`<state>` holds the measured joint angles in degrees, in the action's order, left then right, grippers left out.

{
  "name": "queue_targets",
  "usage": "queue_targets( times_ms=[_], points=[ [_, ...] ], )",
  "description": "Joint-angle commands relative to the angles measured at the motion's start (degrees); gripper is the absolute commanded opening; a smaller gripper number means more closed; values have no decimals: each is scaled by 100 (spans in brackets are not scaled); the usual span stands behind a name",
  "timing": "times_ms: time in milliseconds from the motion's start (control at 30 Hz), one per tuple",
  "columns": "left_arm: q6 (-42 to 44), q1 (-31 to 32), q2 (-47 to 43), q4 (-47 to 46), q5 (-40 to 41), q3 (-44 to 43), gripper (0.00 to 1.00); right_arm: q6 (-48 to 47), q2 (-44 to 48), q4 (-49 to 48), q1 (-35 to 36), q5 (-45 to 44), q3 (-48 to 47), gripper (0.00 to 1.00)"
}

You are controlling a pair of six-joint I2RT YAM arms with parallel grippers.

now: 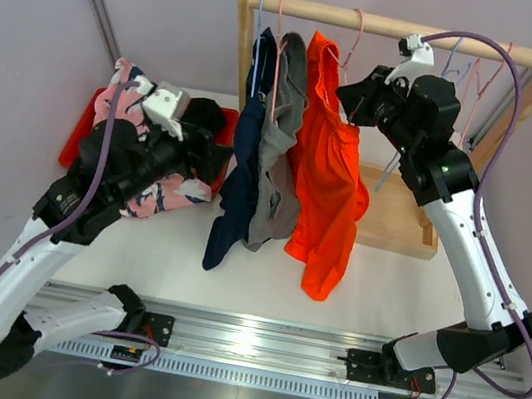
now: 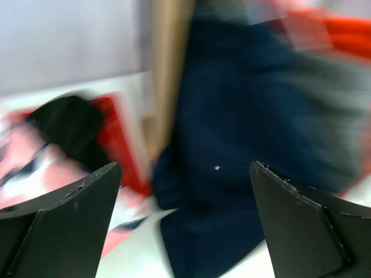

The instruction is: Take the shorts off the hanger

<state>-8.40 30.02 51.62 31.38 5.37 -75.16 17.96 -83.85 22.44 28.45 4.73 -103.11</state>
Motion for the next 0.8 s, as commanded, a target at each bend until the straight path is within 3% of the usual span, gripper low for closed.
queue_targets(
  times_ms=[0,133,333,533,767],
  points=[
    [278,1038,331,-360,130,-438,99,-29,642,-495,117,-297,-95,0],
    [243,2434,875,-878,193,-614,99,93,932,-442,240,-865,-95,0],
    [216,3728,1939,-1494,597,-1009,99,454,1275,-29,565,-2272,-78,0],
    [41,4274,2625,-2021,501,-1194,99,753,1459,191,715,-2714,115,0],
    [-82,4495,2977,-2118,579,-1335,99,788,1653,120,768,-2846,423,0]
  ],
)
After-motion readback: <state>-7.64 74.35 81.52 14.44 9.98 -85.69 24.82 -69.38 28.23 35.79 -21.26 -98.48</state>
